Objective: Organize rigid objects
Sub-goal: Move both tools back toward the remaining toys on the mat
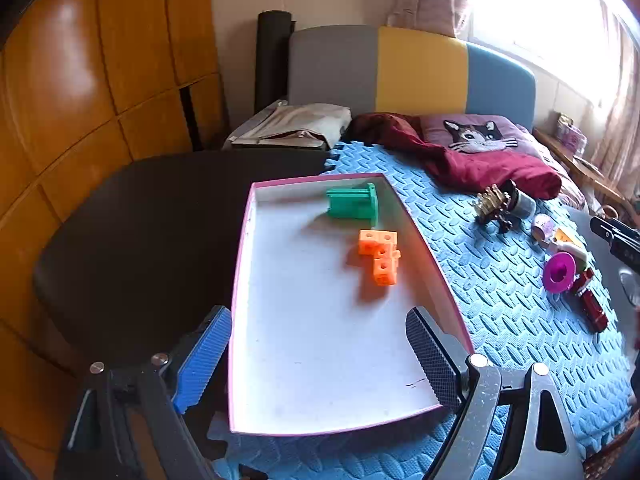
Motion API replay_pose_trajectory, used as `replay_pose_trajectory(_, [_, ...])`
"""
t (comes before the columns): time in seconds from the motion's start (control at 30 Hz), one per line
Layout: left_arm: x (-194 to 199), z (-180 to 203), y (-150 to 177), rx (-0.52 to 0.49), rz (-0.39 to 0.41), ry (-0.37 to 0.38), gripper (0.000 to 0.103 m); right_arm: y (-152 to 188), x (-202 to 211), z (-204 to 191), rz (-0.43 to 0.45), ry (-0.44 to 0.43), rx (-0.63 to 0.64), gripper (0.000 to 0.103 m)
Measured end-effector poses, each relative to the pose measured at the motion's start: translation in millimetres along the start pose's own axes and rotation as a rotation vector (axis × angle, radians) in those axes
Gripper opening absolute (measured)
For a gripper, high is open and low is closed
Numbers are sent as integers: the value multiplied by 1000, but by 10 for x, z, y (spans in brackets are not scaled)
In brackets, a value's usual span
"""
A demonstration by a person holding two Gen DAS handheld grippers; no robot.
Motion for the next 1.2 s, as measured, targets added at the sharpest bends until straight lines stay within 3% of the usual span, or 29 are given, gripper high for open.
replay_pose_trajectory(0.1, [3, 92, -52, -21, 5, 17, 89, 82, -139, 363, -28, 42, -122, 54])
replay_pose_trajectory(0.23, [-14, 279, -142, -49, 5, 50, 89, 170, -247, 740, -88, 21, -315, 54])
replay_pose_trajectory(0.37, [-70, 477, -222, -77, -7, 88, 89, 198, -264, 862, -101, -2, -381, 54])
replay_pose_trajectory(0.63, [-260, 1047, -496, -165, -2, 148, 89, 200, -240, 817, -105, -22, -380, 55])
replay_pose_trajectory(1.2, [-1293, 2075, -1024, -284, -78, 225, 93, 169, -273, 749, -118, -80, -374, 55])
Point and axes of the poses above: each gripper's, at about its wrist camera, not at the fingertips, and x roughly against the way its jaws point, z to its right, y to its underside, the point moved 5 cm from there along -x, roughly the way its jaws point, and after that the axes turned 4 degrees about -z, right-handed, at the moved point
